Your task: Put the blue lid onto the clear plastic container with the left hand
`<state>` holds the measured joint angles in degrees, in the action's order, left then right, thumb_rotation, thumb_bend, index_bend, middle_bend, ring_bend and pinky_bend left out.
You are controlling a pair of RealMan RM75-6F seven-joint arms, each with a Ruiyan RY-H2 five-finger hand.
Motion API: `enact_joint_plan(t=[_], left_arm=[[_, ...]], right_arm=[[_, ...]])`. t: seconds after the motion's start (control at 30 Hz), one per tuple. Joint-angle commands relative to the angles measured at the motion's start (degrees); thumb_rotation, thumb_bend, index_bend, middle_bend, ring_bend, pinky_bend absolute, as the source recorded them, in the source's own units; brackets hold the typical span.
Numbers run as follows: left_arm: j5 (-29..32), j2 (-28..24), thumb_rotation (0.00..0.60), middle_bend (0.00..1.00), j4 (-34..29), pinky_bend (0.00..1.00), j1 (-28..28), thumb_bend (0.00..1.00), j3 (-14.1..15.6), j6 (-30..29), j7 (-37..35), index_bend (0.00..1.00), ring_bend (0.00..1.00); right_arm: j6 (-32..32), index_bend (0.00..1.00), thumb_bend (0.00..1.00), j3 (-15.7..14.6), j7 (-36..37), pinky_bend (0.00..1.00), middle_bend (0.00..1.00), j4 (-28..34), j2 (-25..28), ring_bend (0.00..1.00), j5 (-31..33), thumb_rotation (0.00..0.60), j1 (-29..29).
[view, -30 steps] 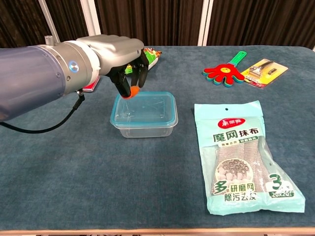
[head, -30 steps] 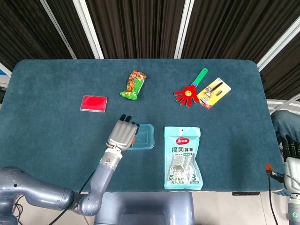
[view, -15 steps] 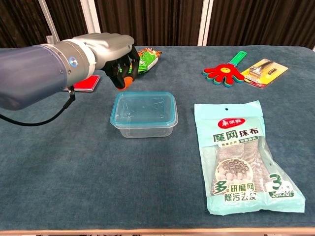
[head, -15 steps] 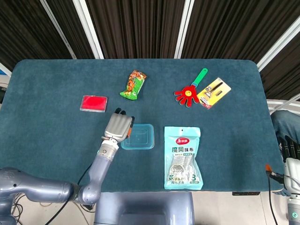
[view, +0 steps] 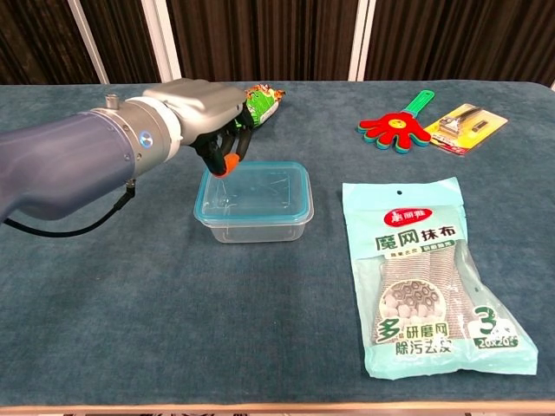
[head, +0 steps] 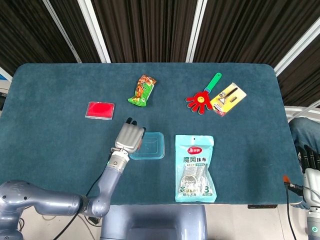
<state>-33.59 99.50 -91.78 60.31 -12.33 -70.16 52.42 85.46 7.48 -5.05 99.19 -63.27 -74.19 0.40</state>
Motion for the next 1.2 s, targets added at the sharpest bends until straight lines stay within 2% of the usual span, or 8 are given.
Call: enact_joint_plan(t=[0.03,0.6,1.2], left_arm=[[-0.43,0.58,0.6,0.61,0.54,0.19,0.07,0.55,0.32,0.73,-0.03,0.64,0.28],[-2.31,3.9,0.6,0.55,3.72,0.18,0.77,0.55,0.74,1.1,2.38,0.65,0.27],[-3.56,5.67,0.6,0.57,5.62,0.19,0.24,0.55,1.08,1.51,3.17,0.65,0.27]], right_arm=[[-0.01,0.0,0.34,0.0,0.01,0.0,0.01,0.03,0.01,0.0,0.03,0.6,-0.01],[-0.36,0.0,0.34,0.09,0.17,0.0,0.01,0.37,0.27,0.0,0.52,0.6,0.04],[-0.31,0.0,0.34,0.09,0.01,0.0,0.01,0.36,0.33,0.0,0.48,0.6,0.07]])
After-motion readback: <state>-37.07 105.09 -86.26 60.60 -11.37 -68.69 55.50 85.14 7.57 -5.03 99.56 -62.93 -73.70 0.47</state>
